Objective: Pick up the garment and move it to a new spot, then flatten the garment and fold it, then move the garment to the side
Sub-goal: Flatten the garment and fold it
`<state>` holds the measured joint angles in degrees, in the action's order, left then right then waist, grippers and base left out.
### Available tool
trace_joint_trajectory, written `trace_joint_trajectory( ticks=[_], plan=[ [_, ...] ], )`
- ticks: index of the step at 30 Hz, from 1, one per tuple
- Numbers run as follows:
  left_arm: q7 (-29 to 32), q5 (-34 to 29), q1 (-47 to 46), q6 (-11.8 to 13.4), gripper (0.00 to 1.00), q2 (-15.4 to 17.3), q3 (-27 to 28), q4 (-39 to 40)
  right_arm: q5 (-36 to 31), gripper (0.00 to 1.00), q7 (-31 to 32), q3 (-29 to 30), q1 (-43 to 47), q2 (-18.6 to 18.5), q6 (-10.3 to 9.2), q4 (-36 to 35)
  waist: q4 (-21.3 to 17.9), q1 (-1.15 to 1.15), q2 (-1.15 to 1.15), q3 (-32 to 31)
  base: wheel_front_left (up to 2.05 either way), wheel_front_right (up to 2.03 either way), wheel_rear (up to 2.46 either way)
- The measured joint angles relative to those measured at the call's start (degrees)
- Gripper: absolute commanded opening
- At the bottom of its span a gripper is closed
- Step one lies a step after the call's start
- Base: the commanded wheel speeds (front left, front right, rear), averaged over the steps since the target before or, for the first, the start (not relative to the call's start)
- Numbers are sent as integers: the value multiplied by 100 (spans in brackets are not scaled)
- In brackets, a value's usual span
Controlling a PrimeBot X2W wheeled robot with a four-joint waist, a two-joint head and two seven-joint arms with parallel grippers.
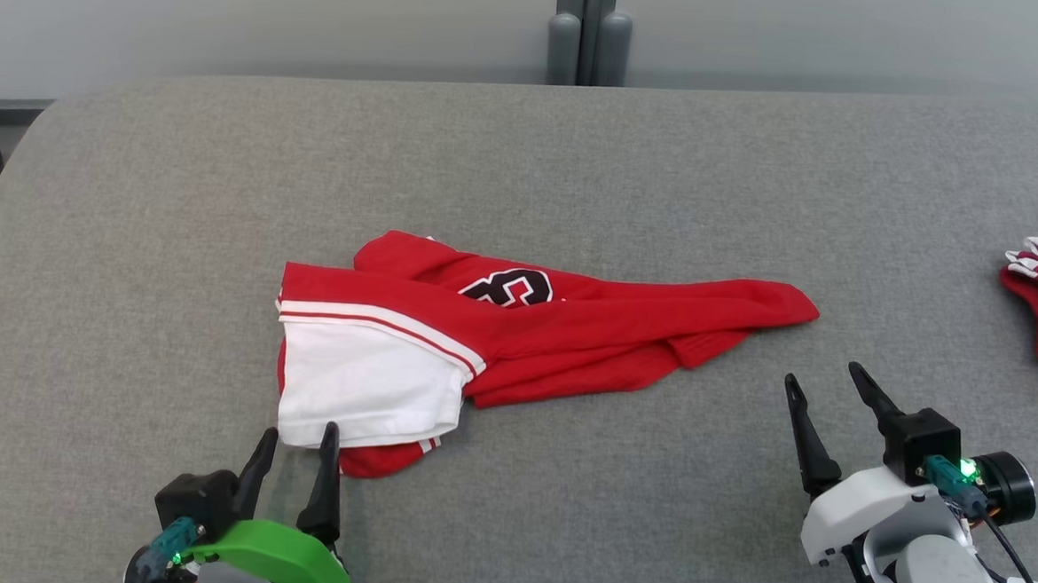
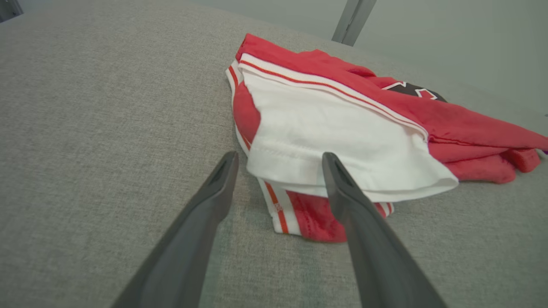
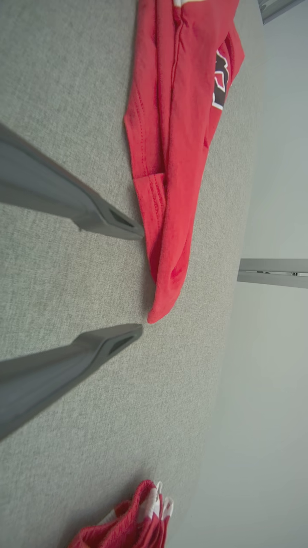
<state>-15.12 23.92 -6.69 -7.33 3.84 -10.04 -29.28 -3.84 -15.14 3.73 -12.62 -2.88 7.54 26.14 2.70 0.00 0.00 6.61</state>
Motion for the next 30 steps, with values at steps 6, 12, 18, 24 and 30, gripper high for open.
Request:
trace_joint_trajectory(
  ticks=[6,12,18,24,30],
  plan=[
    [0,82,-19,1,33,52,-135,18,53,100,0,-18,-43,2,0,1,5,0,0,43,0,0,0],
    [0,116,-74,0,0,103,-220,160,65,100,0,-7,-69,2,0,10,45,0,0,59,0,0,0],
    [0,70,-99,0,0,109,-288,493,21,100,0,203,-227,4,0,92,171,0,0,147,0,0,0],
    [0,63,-248,1,0,108,-483,848,-87,100,0,524,-726,5,0,379,339,0,0,352,0,0,0],
    [0,87,-428,0,0,132,-703,964,-99,100,0,1042,-1327,7,0,940,490,0,0,643,0,0,0]
  ],
)
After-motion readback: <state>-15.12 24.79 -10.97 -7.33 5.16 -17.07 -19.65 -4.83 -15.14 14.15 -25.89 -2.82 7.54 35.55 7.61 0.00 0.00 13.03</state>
